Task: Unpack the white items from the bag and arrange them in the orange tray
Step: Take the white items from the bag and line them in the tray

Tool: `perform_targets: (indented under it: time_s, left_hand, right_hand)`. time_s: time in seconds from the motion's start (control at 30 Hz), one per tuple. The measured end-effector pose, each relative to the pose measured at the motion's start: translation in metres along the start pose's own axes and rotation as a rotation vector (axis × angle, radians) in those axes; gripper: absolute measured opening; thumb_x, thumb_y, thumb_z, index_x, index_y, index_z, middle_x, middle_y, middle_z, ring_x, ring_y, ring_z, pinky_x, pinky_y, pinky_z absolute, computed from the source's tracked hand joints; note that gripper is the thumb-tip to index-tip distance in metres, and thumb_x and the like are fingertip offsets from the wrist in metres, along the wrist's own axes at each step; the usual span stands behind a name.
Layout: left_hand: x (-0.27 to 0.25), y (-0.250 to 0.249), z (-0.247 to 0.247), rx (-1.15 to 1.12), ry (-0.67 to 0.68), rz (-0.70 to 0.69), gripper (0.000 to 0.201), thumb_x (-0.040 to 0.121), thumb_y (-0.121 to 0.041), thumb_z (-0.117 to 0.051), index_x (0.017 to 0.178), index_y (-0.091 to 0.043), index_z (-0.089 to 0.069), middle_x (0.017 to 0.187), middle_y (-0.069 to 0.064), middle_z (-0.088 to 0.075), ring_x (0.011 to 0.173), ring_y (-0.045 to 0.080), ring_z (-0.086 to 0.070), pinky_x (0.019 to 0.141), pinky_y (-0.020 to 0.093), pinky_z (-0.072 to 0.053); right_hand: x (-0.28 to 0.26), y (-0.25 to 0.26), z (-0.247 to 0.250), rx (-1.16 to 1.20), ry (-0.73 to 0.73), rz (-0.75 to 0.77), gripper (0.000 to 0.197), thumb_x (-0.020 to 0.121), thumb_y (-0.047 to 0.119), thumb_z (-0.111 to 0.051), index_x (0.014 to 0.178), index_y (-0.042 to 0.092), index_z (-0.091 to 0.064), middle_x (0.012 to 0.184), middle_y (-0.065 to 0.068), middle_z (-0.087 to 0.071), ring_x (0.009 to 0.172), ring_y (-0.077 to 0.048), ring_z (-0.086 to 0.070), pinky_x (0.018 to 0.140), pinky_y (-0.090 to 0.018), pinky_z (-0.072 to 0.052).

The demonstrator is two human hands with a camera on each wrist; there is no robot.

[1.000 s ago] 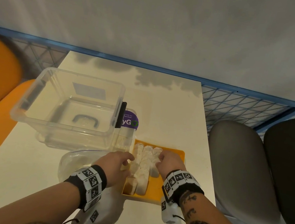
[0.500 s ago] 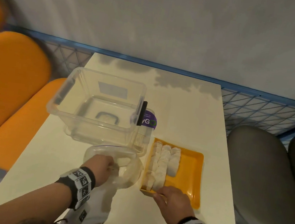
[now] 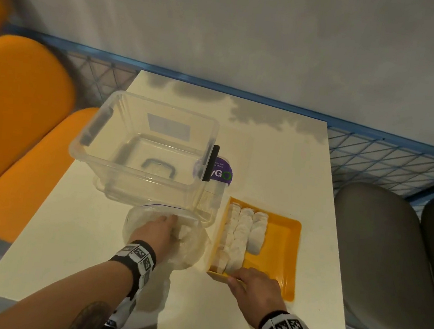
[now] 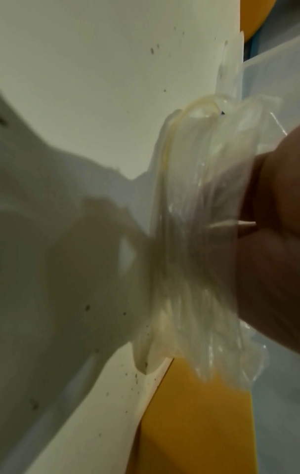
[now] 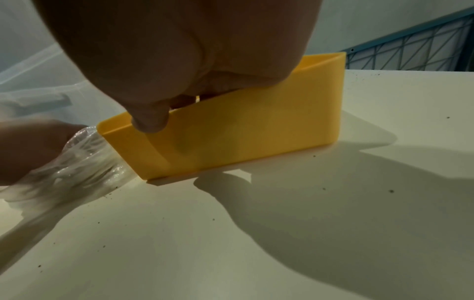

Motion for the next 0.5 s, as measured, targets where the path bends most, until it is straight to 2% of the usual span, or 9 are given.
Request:
perform_targets:
  time_s: [0.17,0.23,0.3,0.37,0.4,0.47,0.5]
  left_hand:
    - [-0.006,0.008,0.001,-0.083,-0.03,-0.062,0.033,0.098,-0.03,-0.05,0.128,-0.021,-0.057,0.126,0.0,-0.055,0.119,0.023,-0.054,0.103,0.031,-0.042]
    - [-0.01,0.01,0.005,-0.153,-0.053,-0.067,0.028,0.101,-0.027,-0.047,0.122,-0.016,-0.062,0.118,0.001,-0.053,0.114,0.022,-0.055,0.104,0.03,-0.041]
    - [-0.015,0.014,0.014,-0.381,-0.081,-0.001,0.023,0.102,-0.019,-0.043,0.105,-0.013,-0.065,0.105,0.001,-0.058,0.098,0.02,-0.059,0.094,0.032,-0.048]
    - [-0.02,0.025,0.018,-0.764,-0.063,0.145,0.024,0.1,-0.014,-0.043,0.092,-0.01,-0.064,0.087,0.008,-0.067,0.077,0.023,-0.063,0.077,0.037,-0.056]
    - [-0.022,0.031,0.021,-0.901,-0.061,0.208,0.025,0.1,-0.015,-0.043,0.087,-0.008,-0.064,0.078,0.011,-0.068,0.071,0.026,-0.063,0.074,0.04,-0.057]
    - [-0.025,0.041,0.032,-1.008,-0.088,0.251,0.026,0.095,-0.01,-0.043,0.076,-0.007,-0.06,0.065,0.013,-0.065,0.064,0.029,-0.06,0.068,0.043,-0.053]
    - [-0.027,0.045,0.04,-1.013,-0.13,0.25,0.025,0.091,-0.006,-0.042,0.072,-0.009,-0.058,0.061,0.012,-0.06,0.062,0.027,-0.056,0.062,0.04,-0.048]
  right_hand:
    - [-0.003,0.001,0.003,-0.006,-0.001,0.006,0.037,0.098,0.055,-0.034,0.121,0.037,-0.058,0.121,0.012,-0.061,0.116,-0.016,-0.052,0.098,-0.039,-0.035]
    - [-0.003,0.001,0.004,-0.012,0.0,0.009,0.038,0.099,0.055,-0.033,0.121,0.037,-0.058,0.121,0.012,-0.061,0.116,-0.016,-0.052,0.097,-0.039,-0.035]
    - [-0.003,0.001,0.003,-0.018,-0.004,0.012,0.039,0.098,0.055,-0.032,0.12,0.037,-0.058,0.121,0.012,-0.061,0.115,-0.016,-0.053,0.096,-0.039,-0.036]
    - [-0.002,0.001,0.002,-0.021,0.004,0.013,0.04,0.098,0.056,-0.031,0.12,0.037,-0.058,0.121,0.012,-0.061,0.115,-0.016,-0.053,0.096,-0.04,-0.036]
    - [-0.002,0.001,0.002,-0.022,0.007,0.014,0.04,0.098,0.056,-0.03,0.12,0.036,-0.057,0.122,0.012,-0.061,0.115,-0.016,-0.053,0.096,-0.04,-0.036]
    - [-0.002,0.001,0.001,-0.024,0.001,0.017,0.04,0.098,0.056,-0.03,0.12,0.036,-0.057,0.121,0.013,-0.061,0.114,-0.016,-0.054,0.096,-0.04,-0.036]
    - [-0.002,0.001,0.002,-0.024,-0.004,0.019,0.04,0.098,0.056,-0.03,0.12,0.037,-0.057,0.12,0.013,-0.061,0.113,-0.015,-0.054,0.095,-0.04,-0.036]
Point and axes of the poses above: each hand's wrist, its own x-axis towards the middle knuckle, its own z-axis out of the back of the hand, y = z × x, the point moved 7 cm from there along x, towards the middle knuckle
